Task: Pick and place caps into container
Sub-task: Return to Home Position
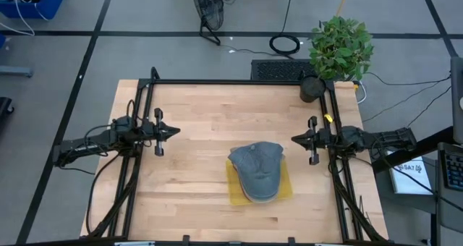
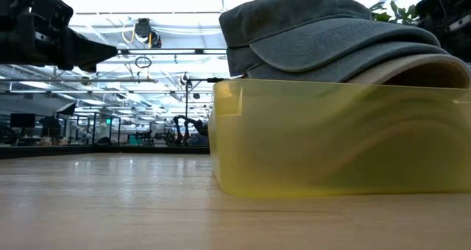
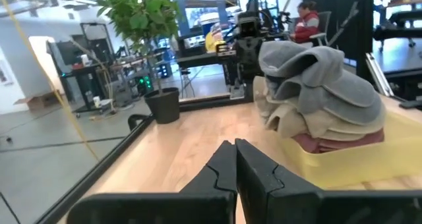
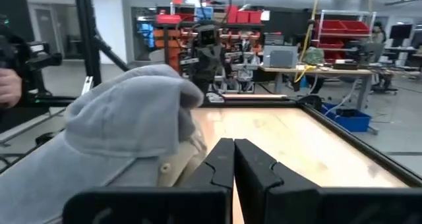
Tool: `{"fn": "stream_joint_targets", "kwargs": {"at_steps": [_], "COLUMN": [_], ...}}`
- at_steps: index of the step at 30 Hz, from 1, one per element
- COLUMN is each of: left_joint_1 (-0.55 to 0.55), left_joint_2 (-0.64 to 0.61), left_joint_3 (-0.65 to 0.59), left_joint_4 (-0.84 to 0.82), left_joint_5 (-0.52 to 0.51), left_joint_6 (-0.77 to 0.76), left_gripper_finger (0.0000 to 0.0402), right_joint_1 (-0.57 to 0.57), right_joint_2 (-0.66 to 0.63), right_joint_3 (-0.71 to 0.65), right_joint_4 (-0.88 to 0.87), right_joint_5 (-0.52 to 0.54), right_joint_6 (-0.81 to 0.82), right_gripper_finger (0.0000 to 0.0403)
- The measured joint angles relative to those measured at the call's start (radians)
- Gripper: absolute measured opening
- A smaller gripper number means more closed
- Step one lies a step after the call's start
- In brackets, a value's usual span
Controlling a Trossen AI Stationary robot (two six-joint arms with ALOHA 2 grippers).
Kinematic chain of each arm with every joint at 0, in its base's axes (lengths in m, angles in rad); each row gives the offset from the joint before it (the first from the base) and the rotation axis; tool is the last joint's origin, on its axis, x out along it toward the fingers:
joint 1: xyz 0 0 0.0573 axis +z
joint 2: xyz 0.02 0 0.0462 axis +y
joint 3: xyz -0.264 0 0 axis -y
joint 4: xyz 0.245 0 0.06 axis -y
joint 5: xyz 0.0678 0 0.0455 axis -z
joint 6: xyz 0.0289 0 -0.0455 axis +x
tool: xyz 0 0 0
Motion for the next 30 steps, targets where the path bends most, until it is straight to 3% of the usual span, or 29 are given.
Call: {"fn": "stream_joint_targets", "kwargs": {"at_steps": [12,17,30], "left_joint_1": [-0.036,-0.045,-0.045], "left_joint_2": [0.031,0.055,0.080], "left_joint_3": [0.002,0.002,0.002], "left_joint_4": [-0.001,-0.008,-0.011], "left_joint_5": [0.105,0.065,0.017], "left_joint_6": [0.066,0.066,0.010], "left_gripper_finger": [0.0004,0.0003,0.0008], "right_joint_1": [-0.038,-0.038,-0.038], "right_joint_2": [-0.001,-0.001,-0.001], "right_joint_3": [-0.003,-0.003,-0.004], "right_joint_4": [0.026,0.016,0.022], "right_joint_5": [-0.072,-0.018,-0.018], "right_joint_6": [0.020,0.015,0.007], "right_gripper_finger": [0.0000,0.0000,0.0000]}}
